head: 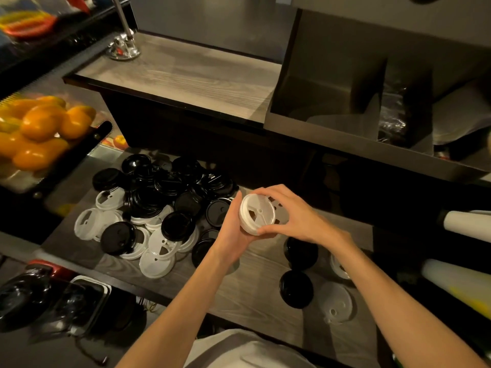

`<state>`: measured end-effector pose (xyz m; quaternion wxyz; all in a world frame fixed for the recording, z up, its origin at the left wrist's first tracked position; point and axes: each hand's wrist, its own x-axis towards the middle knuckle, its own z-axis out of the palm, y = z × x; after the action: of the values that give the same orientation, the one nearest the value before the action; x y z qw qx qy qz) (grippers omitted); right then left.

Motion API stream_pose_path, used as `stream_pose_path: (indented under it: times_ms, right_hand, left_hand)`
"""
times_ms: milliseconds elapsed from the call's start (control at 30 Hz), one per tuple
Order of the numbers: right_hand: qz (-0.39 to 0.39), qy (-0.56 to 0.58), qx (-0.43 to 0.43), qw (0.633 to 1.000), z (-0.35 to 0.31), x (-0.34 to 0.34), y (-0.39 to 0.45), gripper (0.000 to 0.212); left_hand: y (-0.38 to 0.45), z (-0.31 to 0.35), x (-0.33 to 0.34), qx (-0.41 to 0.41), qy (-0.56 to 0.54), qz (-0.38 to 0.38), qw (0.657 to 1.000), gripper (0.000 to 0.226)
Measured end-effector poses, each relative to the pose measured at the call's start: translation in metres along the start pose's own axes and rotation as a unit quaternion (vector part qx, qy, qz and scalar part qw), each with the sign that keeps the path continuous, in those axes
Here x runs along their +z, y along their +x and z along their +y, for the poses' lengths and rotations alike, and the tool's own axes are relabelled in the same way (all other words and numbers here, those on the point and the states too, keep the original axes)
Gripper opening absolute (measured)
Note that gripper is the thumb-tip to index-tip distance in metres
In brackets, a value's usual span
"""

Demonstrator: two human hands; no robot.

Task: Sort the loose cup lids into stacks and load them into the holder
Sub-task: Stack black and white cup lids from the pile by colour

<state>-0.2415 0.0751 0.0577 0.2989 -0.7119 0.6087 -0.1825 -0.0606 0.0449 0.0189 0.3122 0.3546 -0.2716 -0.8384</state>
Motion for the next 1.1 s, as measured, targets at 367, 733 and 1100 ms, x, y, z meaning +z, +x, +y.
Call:
stream_pose_path:
  times_ms: [367,733,1100]
  right_hand:
    - [0.124,0.016,-0.016,0.992,-0.018,0.000,-0.026,0.086]
    - [0.225,0.076,0.020,0.971,-0.033,0.004,-0.057,0.077]
    - [0.246,0.004,0.049,0.968,-0.047,0.003,-0.068,0.081]
  left_hand:
    - [-0.010,0.006,0.016,-0.003,-0.038,-0.040,0.998,0.052]
    - [-0.016,0.004,0.026,-0.027,-0.041,-0.063,0.997,0.051]
    - [-0.021,0.000,0.040,-0.021,-0.045,-0.097,0.994,0.051]
